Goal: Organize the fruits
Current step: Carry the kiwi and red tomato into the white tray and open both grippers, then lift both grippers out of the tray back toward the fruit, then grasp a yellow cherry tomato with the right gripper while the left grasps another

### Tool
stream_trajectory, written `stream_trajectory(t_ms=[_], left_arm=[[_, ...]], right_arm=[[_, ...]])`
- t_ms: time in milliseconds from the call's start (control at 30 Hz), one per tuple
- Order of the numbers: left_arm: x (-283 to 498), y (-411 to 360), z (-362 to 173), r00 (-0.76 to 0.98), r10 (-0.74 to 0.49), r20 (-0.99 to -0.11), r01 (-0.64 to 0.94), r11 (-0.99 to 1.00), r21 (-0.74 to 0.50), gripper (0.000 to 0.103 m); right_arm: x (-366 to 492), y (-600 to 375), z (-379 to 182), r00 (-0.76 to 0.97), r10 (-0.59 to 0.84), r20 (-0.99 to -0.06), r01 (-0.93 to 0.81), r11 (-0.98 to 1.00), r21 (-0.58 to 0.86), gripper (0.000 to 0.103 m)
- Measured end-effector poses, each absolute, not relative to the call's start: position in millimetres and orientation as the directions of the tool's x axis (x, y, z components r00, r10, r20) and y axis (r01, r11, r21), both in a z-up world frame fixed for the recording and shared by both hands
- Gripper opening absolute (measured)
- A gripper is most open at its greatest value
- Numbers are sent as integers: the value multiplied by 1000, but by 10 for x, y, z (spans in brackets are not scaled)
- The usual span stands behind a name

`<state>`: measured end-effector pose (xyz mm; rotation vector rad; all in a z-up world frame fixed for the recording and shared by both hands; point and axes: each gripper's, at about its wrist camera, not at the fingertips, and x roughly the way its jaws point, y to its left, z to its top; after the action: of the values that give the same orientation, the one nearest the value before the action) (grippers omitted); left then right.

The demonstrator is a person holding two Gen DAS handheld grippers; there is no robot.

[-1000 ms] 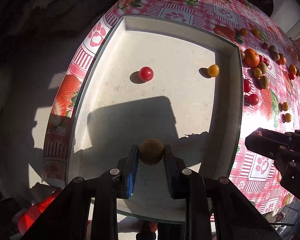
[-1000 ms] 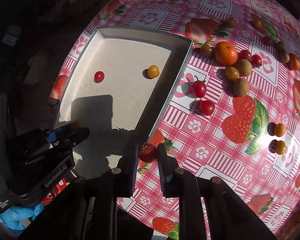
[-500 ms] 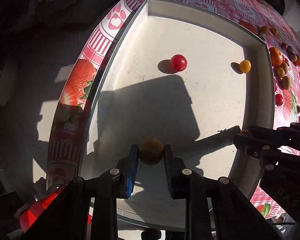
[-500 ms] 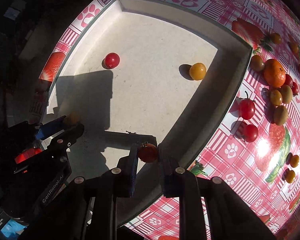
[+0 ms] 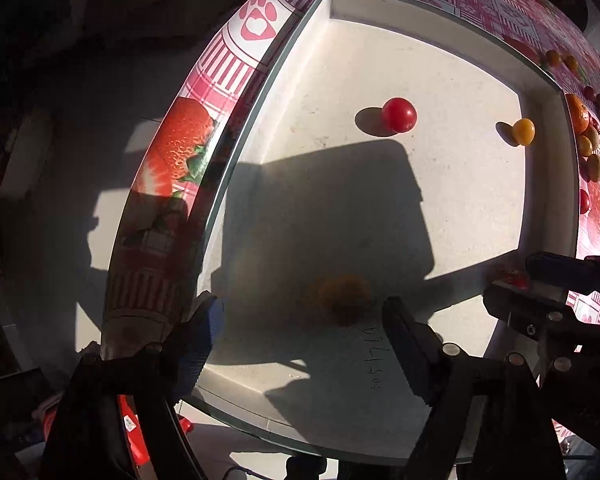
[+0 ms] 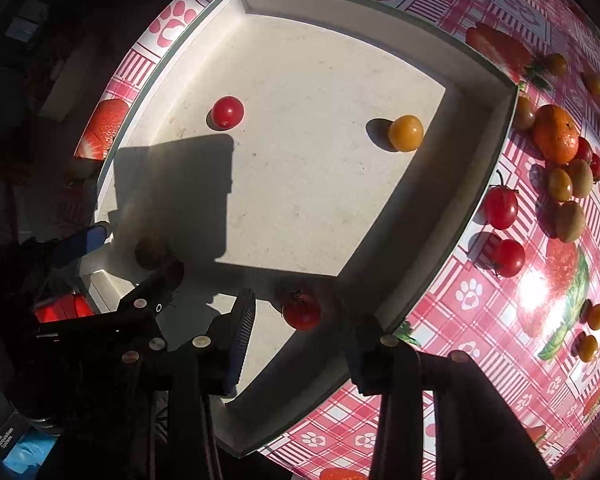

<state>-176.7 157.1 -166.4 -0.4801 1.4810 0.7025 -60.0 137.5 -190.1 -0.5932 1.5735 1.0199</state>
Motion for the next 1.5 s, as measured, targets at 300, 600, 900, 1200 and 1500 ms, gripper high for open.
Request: stream_trajectory(t_ms=[300, 600, 900, 1200, 1500], left_arm=[[-1886, 1578, -1625, -53, 134, -990, -686, 716, 133, 82], [-1670, 1305, -1335, 17, 155, -988, -609, 785, 112, 82], [-855, 601, -1062, 125, 91, -988, -446, 895, 25, 82], [-160, -7, -1121, 158, 57, -986, -326, 945, 2, 82], [85, -11, -1563, 54, 80, -995, -405, 913, 51, 82]], right_arm=[[-439, 1222, -1627, -238, 235, -943, -805, 496, 326, 93], [-31, 625, -1337, -106, 280, -954, -744, 614, 263, 93], [379, -724, -1773, -106, 111, -988, -514, 844, 150, 93], [699, -1410, -1892, -111, 87, -990, -417, 900, 126, 93], [1164, -1286, -1893, -77, 134, -988, -452, 879, 154, 93]])
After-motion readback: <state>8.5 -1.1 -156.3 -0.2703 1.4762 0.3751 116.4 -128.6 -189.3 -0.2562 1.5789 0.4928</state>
